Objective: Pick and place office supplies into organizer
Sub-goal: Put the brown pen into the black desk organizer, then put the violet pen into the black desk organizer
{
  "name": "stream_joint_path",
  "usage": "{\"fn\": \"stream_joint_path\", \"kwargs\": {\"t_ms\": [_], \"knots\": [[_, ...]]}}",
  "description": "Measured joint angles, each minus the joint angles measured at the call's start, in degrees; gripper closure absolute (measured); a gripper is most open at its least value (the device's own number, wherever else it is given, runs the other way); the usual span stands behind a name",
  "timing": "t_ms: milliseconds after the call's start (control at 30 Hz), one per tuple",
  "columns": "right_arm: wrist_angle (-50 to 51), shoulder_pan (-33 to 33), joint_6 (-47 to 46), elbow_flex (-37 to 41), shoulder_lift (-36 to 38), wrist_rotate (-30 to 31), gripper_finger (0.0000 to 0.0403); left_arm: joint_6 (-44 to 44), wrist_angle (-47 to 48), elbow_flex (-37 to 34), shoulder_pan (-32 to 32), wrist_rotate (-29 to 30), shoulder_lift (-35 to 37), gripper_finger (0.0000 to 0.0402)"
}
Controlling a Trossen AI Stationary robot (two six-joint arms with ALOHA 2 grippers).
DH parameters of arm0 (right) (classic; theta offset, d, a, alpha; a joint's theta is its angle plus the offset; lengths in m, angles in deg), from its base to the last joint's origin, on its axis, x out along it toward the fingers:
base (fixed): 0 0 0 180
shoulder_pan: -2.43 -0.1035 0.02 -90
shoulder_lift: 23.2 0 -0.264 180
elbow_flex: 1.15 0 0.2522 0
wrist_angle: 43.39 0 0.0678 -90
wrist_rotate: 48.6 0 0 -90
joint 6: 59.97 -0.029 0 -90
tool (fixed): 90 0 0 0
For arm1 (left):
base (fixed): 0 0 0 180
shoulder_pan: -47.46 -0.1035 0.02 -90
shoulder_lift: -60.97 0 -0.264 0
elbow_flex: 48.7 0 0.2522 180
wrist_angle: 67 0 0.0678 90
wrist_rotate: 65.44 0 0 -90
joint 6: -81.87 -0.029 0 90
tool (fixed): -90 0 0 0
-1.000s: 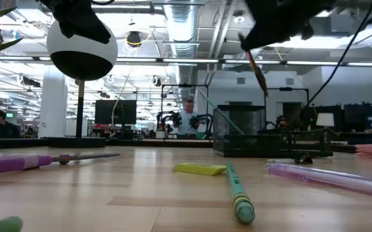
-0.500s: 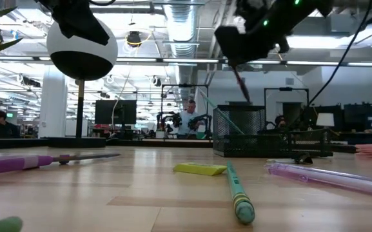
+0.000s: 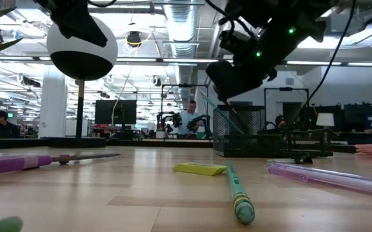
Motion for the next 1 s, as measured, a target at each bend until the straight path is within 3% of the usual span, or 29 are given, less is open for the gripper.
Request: {"fn": "stream_joint_path", "kwargs": {"t_ms": [467,667,900,1000], "knots": [[0.94,-1.60,0.38,-1.40,0.65,-0.13,0.0238,0.94,0.20,0.00,0.00,-0.59,0.00,0.0274],[7.17,-7.80,-0.93,-8.17,3.21,-1.17,0.0239,1.01,2.18,0.00,0.02,-1.90,-0.02,0.0274],[7.52,-19.00,-16.50,-11.32,3.84,-12.52,0.0259,0.93,2.73,0.00,0.35,-2.73,-0.04,0.0274],[6.76,-24.50,-24.49,-11.42,2.71,-13.89,0.0273,0.93,2.90,0.00,0.35,-2.73,-0.04,0.0274]]}}
